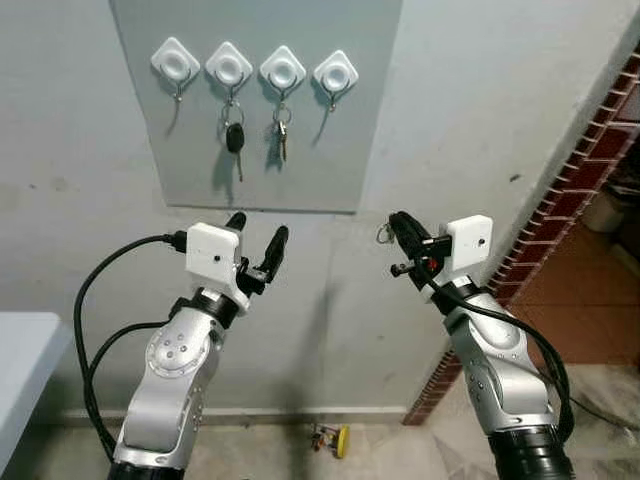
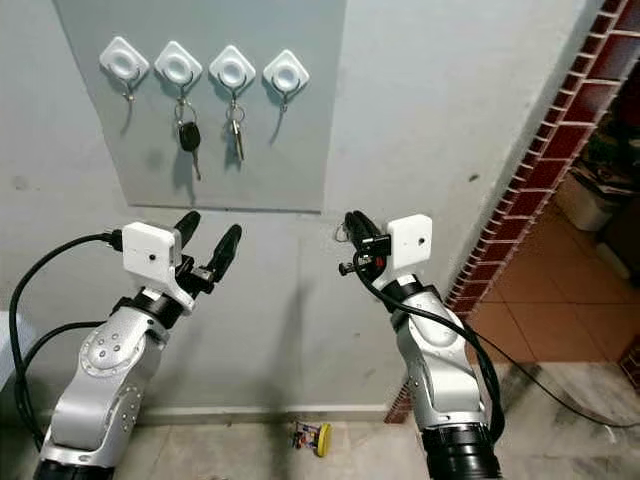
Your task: Hang keys on a hook
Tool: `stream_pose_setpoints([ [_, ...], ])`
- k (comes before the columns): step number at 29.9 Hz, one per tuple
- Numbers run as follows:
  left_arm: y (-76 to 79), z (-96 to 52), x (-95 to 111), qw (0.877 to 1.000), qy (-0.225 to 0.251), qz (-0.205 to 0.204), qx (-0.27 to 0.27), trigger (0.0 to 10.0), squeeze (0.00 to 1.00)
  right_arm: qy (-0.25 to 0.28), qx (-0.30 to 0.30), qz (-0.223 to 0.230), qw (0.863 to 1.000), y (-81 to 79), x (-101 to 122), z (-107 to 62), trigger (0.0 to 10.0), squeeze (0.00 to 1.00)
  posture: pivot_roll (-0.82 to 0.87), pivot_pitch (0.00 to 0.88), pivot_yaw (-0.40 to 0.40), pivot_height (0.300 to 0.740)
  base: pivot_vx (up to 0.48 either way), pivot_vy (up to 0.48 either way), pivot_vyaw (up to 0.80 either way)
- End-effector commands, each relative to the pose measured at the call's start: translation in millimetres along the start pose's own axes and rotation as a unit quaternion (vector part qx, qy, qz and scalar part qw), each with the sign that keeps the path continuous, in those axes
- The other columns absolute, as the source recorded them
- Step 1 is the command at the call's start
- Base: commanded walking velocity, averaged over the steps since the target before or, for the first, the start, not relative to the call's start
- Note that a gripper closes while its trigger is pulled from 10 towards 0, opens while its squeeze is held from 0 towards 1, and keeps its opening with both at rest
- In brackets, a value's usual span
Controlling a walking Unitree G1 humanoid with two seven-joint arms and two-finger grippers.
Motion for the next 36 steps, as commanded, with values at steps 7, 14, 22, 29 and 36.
stream_pose_setpoints([
  [7,0.2,0.4,0.0,1.0,-0.009,-0.026,0.008,10.0,0.0,0.001,0.004,-0.001,1.0,-0.8,3.9,2.6,10.0,0.0,-0.1,0.062,-0.038,0.74,0.0,0.0,0.0],
  [14,-7.3,-2.2,-5.6,0.998,-0.024,-0.042,0.028,10.0,0.0,0.0,0.001,0.004,1.0,-1.1,1.9,-0.4,10.0,0.0,-0.1,0.065,-0.033,0.74,0.0,0.0,0.0],
  [22,-4.2,-4.2,-7.1,0.999,-0.03,-0.02,0.013,10.0,0.0,0.002,-0.006,0.009,1.0,0.8,1.5,-1.4,10.0,0.0,-0.1,0.072,-0.027,0.74,0.0,0.0,0.0],
  [29,6.8,-6.9,-8.0,0.999,-0.03,-0.009,-0.013,10.0,0.0,0.0,-0.003,0.007,1.0,-0.7,0.3,-2.0,10.0,0.0,-0.1,0.07,-0.021,0.74,0.0,0.0,0.0],
  [36,9.4,-8.8,-9.9,0.999,-0.033,-0.001,-0.021,10.0,0.0,-0.002,0.006,0.003,1.0,-0.2,1.8,-1.8,10.0,0.0,-0.1,0.07,-0.021,0.74,0.0,0.0,0.0],
])
Point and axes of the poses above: a point about 5 cm out from each wrist's last joint towards the gripper, its own z axis pointing out of the wrist towards the gripper, its own x axis along the axis of the wrist's last joint, y = z × x, the point moved 6 cm from there along z, pointing out of the wrist towards the gripper, and after that the axes turned 11 degrees about z, right-handed, at the moved point
